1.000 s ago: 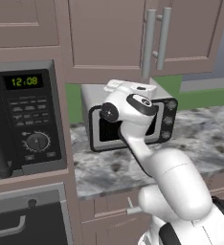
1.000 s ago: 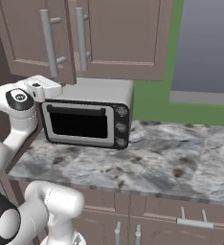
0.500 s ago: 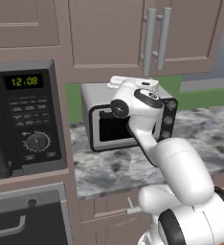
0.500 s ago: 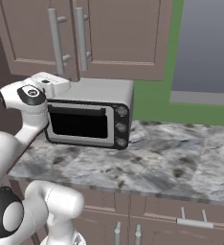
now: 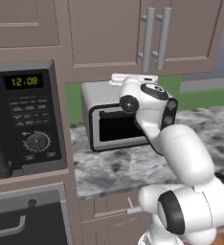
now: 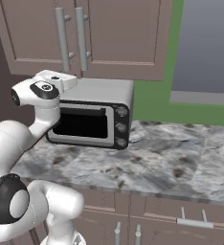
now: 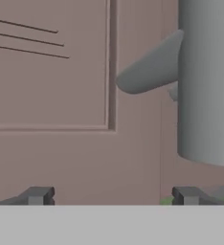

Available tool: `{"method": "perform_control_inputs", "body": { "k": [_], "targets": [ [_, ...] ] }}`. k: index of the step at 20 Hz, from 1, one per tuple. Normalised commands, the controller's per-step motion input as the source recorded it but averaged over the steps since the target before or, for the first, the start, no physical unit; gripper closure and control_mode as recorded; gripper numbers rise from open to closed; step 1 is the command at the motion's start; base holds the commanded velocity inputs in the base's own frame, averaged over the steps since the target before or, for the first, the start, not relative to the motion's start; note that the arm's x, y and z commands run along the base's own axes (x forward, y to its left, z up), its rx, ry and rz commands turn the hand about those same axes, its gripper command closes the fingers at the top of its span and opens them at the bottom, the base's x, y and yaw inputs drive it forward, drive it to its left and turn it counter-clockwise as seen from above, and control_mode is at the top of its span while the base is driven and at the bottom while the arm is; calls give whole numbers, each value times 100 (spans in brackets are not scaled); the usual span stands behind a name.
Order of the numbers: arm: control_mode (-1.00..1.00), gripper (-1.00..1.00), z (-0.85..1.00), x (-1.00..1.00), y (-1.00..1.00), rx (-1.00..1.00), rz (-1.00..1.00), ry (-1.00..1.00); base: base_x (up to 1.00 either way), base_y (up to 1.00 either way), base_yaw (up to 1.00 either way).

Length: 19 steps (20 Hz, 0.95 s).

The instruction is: Close all open cabinet doors.

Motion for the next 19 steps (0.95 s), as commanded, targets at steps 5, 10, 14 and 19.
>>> {"method": "perform_control_inputs", "body": {
  "k": [5,10,14,19],
  "targets": [
    [-100,-100,0,33,-12,0,14,0,0,0,0],
    [-100,-100,0,28,-3,0,12,0,0,0,0],
    [-100,-100,0,37,-5,0,9,0,0,0,0],
    [-100,-100,0,25,-1,0,5,0,0,0,0]
  ]
}}
